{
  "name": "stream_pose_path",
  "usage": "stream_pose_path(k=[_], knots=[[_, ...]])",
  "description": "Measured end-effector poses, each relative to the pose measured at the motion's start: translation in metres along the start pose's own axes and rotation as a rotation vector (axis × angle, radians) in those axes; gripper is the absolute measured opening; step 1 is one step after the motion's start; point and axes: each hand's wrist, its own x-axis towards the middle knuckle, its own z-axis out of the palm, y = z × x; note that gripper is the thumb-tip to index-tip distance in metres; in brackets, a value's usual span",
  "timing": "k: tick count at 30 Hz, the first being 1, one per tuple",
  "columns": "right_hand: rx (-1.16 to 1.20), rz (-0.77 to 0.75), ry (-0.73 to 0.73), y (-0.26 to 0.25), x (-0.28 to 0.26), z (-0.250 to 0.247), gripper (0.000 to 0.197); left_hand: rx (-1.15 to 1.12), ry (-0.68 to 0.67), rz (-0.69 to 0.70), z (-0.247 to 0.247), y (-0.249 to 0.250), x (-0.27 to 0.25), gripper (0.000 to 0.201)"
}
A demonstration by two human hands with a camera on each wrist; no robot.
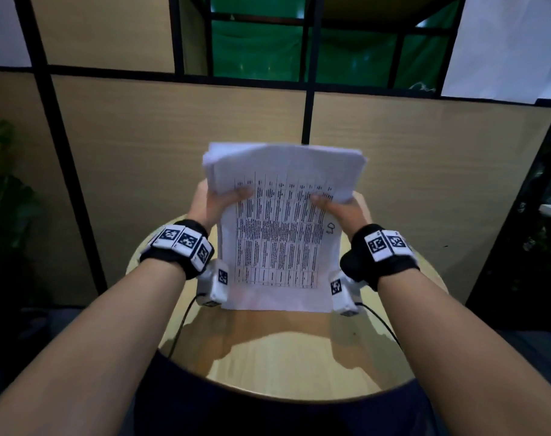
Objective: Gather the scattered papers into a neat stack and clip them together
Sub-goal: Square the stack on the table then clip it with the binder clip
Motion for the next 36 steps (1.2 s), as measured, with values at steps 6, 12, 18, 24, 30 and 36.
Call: stream_pose_path(k=[6, 12, 18, 24, 30, 36], knots=[[0.025, -0.229, 0.204, -0.036, 0.013, 0.000, 0.020, 0.008, 0.039, 0.145, 0.012, 0.044, 0.009, 0.053], [0.059, -0.194, 0.205, -0.014, -0.003, 0.000, 0.029, -0.032, 0.136, 0.075, 0.009, 0.025, -0.003, 0.048], [-0.015, -0.192, 0.210, -0.019, -0.003, 0.002, 0.024, 0.015, 0.109, 0.031, 0.008, 0.030, -0.010, 0.041], [-0.378, -0.444, 0.215, -0.067, 0.012, -0.014, 0.017, 0.442, 0.276, 0.334, -0.018, 0.083, 0.004, 0.115], [-0.916, -0.692, 0.038, -0.080, -0.004, 0.005, 0.011, 0.522, -0.279, 0.152, 0.000, 0.072, -0.014, 0.024], [-0.817, -0.472, 0.309, -0.020, -0.020, -0.022, 0.075, 0.253, -0.105, 0.001, -0.028, 0.030, -0.017, 0.027]])
